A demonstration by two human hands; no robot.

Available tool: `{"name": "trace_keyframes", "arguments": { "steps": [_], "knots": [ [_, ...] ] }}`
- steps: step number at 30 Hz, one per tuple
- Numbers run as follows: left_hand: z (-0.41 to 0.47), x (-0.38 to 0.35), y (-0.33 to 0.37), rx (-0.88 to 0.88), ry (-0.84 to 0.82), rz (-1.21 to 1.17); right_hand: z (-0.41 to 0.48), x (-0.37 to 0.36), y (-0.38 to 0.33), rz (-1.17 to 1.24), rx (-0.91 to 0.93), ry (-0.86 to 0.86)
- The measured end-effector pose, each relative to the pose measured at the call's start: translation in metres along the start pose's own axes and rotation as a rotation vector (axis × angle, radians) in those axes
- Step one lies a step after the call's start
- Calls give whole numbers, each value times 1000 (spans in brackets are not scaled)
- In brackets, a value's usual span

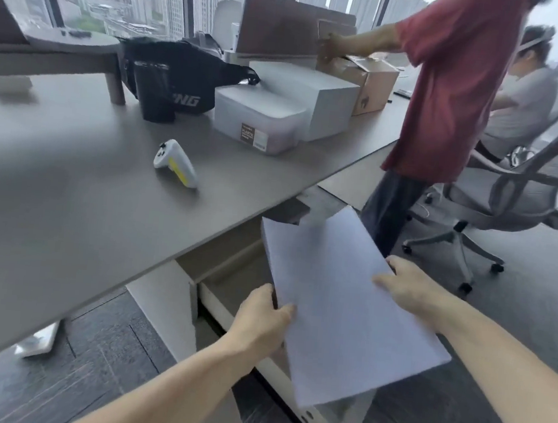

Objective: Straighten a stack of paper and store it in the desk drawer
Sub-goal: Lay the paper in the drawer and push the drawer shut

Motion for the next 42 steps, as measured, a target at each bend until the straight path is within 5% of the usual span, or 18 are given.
{"name": "trace_keyframes", "arguments": {
  "steps": [12, 19, 33, 39, 42],
  "knots": [
    [35, -10, -39, 173, -212, 386, 83, -47, 21, -364, 96, -247],
    [60, 31, -8, -127, 150, 1141, 116, -73, 22, -435, 97, -277],
    [66, 40, -25, -100, -67, 1023, 148, -134, 29, -310, -61, -324],
    [64, 36, -28, -101, -83, 1020, 121, -127, 23, -535, 173, -221],
    [61, 39, -31, -70, -89, 955, 90, -72, 26, -608, 296, 6]
  ]
}}
Point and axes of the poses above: each hand's wrist, its own z-axis towards the middle knuckle, its own x-axis out of the back of the hand, y = z × x, the point moved 6 cm from there along z, towards the middle knuckle, and after that the axes turned 1 degree about x, right-handed, at the moved point
